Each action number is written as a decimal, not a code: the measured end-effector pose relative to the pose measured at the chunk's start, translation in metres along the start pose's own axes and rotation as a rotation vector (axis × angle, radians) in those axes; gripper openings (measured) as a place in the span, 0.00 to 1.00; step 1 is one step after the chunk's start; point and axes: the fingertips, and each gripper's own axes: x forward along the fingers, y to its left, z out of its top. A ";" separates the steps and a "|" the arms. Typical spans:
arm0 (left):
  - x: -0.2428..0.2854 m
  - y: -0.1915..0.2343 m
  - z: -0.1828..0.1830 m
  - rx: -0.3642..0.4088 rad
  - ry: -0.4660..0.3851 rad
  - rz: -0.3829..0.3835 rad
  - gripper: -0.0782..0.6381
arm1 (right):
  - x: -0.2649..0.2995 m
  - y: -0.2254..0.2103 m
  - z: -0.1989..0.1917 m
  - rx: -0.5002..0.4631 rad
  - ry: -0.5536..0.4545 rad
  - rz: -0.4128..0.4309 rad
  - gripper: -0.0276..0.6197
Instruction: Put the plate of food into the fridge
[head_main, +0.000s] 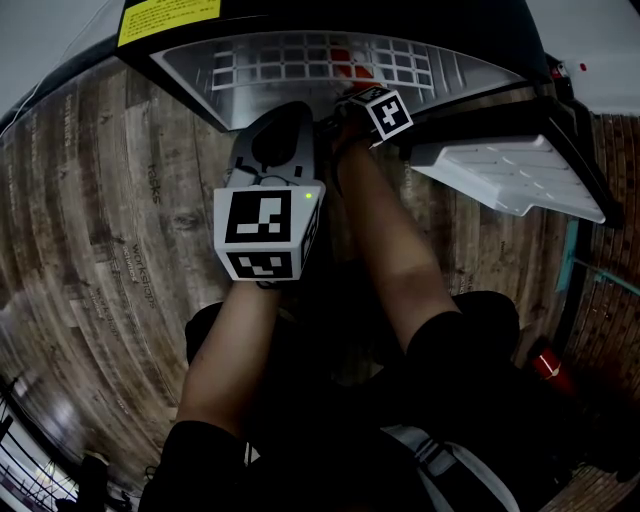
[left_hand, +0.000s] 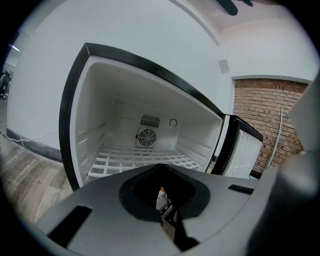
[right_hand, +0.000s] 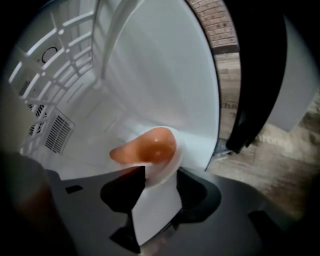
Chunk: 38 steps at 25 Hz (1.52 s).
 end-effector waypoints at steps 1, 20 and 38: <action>0.000 0.000 0.000 0.000 -0.001 -0.001 0.10 | -0.001 -0.002 0.000 0.016 0.005 -0.014 0.35; 0.013 -0.015 -0.014 0.035 0.048 0.000 0.10 | -0.040 -0.012 -0.020 -0.077 0.060 0.182 0.06; 0.020 -0.026 -0.015 0.071 0.055 0.070 0.10 | -0.247 0.065 0.048 -1.032 -0.489 0.531 0.06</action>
